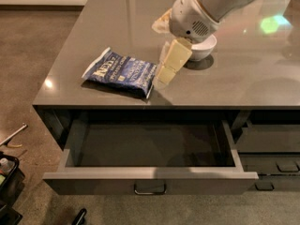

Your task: Place blue chip bag into top drawer

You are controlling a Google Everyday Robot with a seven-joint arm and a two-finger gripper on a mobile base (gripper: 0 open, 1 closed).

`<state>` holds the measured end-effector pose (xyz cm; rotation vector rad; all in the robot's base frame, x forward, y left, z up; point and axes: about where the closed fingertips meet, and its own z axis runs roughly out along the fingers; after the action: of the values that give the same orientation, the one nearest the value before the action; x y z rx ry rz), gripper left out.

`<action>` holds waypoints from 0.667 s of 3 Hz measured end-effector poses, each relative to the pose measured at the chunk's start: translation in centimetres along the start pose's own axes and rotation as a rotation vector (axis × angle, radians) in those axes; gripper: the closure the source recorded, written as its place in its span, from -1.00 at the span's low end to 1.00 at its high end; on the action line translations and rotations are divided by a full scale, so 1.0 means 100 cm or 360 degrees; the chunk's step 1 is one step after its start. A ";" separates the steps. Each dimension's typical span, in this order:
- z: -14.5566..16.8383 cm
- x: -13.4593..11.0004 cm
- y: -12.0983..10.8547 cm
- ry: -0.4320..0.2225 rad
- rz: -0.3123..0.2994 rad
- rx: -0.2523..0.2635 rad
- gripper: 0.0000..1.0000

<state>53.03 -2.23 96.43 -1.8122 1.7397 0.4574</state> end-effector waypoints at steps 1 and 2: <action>0.016 0.022 -0.018 -0.0034 0.0034 -0.0011 -1.00; 0.033 0.031 -0.034 -0.0087 0.0038 -0.0046 -1.00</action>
Offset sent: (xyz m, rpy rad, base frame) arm 0.0656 -0.0067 -0.0557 0.0924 0.0555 0.0216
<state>57.15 -2.75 92.58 -1.7840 1.7276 0.5391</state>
